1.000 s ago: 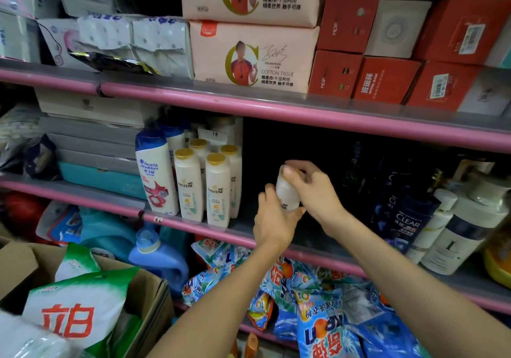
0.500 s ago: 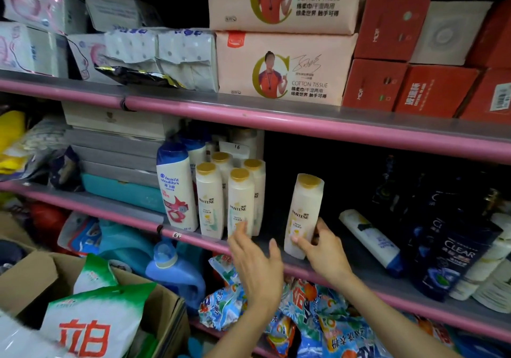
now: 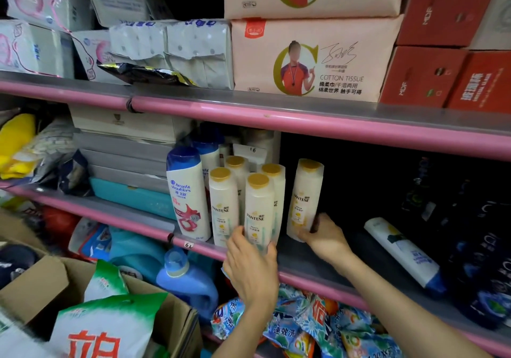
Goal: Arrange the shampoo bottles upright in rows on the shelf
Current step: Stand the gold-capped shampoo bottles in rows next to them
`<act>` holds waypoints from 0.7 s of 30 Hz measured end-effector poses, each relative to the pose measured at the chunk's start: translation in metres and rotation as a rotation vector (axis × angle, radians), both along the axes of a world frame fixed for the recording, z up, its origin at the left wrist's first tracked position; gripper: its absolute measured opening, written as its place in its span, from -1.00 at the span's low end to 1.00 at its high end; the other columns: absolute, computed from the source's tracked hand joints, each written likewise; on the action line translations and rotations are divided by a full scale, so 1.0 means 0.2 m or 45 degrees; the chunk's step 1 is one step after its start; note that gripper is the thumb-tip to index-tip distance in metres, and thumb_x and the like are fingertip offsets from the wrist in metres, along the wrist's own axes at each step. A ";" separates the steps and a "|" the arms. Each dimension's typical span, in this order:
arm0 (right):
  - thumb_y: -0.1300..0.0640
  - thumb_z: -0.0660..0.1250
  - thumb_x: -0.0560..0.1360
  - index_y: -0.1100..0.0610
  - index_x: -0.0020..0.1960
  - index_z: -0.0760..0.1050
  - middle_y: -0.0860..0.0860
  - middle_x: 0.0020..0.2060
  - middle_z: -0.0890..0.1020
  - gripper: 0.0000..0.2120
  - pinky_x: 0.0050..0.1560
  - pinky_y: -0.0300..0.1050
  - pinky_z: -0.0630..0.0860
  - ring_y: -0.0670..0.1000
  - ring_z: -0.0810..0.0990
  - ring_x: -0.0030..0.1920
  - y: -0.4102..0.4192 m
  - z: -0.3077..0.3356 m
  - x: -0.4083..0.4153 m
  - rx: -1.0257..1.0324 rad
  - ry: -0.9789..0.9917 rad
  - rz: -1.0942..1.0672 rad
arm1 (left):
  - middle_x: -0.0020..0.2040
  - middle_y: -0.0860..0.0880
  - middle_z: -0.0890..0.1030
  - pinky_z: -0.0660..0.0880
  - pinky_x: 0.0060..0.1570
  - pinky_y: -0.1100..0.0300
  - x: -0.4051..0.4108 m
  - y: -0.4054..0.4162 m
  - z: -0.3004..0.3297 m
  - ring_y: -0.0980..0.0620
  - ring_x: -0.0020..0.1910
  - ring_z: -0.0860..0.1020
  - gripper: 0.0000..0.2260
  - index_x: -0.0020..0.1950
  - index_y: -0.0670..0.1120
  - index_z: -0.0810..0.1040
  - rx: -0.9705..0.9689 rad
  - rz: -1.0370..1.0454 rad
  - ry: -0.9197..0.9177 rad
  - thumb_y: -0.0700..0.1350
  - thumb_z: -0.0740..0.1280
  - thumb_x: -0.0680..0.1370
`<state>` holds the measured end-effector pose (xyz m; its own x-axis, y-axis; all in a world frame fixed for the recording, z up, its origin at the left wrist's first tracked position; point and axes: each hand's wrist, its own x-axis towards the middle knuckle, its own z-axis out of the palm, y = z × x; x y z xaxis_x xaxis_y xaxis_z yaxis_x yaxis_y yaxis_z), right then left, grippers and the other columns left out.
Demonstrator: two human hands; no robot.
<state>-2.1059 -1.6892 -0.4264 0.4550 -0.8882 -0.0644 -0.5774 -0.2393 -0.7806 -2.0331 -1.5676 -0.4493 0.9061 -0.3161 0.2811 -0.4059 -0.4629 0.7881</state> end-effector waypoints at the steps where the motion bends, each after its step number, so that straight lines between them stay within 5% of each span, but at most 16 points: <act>1: -0.01 0.38 0.49 0.20 0.28 0.35 0.13 0.18 0.56 -0.53 -0.02 -0.14 0.48 0.13 0.56 0.16 0.03 0.01 -0.02 -0.064 0.204 0.008 | 0.22 -0.08 0.51 0.38 0.22 -0.01 0.01 0.00 0.00 -0.09 0.23 0.47 -0.44 0.33 -0.12 0.34 0.016 -0.008 -0.013 0.02 0.46 0.43; 4: -0.07 0.30 0.51 0.20 0.25 0.37 0.16 0.16 0.57 -0.55 0.02 -0.09 0.50 0.18 0.56 0.15 0.12 0.00 -0.04 -0.432 0.550 0.117 | 0.19 -0.07 0.53 0.37 0.22 -0.01 0.02 0.01 -0.01 -0.08 0.18 0.50 -0.47 0.30 -0.12 0.36 0.039 -0.026 -0.037 0.02 0.45 0.43; 11: 0.14 0.31 0.53 0.12 0.41 0.29 0.10 0.26 0.54 -0.53 0.19 -0.05 0.50 0.12 0.52 0.26 0.18 -0.02 0.11 -0.257 -0.037 0.262 | 0.11 -0.04 0.52 0.34 0.19 0.01 0.02 0.03 -0.01 -0.07 0.13 0.51 -0.51 0.24 -0.09 0.39 0.034 -0.037 -0.044 0.00 0.47 0.40; 21: 0.21 0.36 0.49 -0.05 -0.02 0.46 -0.10 -0.06 0.63 -0.81 0.03 -0.19 0.57 -0.10 0.62 0.01 0.12 -0.12 0.20 -0.022 -0.391 0.279 | 0.11 -0.03 0.51 0.31 0.17 0.05 0.02 0.03 -0.01 -0.05 0.14 0.49 -0.53 0.25 -0.07 0.39 0.013 -0.057 -0.021 0.03 0.45 0.43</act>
